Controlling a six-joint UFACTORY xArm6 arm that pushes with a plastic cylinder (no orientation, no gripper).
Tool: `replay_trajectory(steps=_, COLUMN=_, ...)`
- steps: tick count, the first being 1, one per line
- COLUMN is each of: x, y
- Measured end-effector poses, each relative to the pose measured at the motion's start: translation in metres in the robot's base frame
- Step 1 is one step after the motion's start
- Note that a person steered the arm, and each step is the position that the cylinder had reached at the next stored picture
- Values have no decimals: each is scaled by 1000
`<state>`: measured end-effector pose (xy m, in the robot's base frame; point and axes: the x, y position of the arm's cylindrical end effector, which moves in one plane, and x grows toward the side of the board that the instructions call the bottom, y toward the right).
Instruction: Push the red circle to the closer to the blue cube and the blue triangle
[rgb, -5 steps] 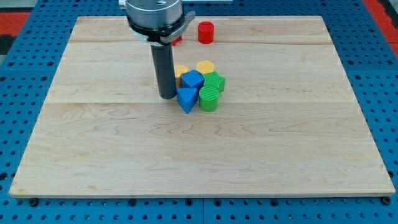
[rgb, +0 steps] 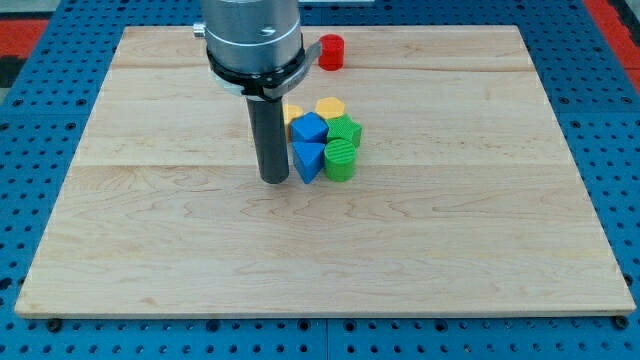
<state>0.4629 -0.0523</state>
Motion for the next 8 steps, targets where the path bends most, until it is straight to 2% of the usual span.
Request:
replay_trajectory(steps=6, x=2, y=3)
replay_trajectory(steps=7, x=1, y=-49)
replay_trajectory(steps=8, x=-34, y=-111)
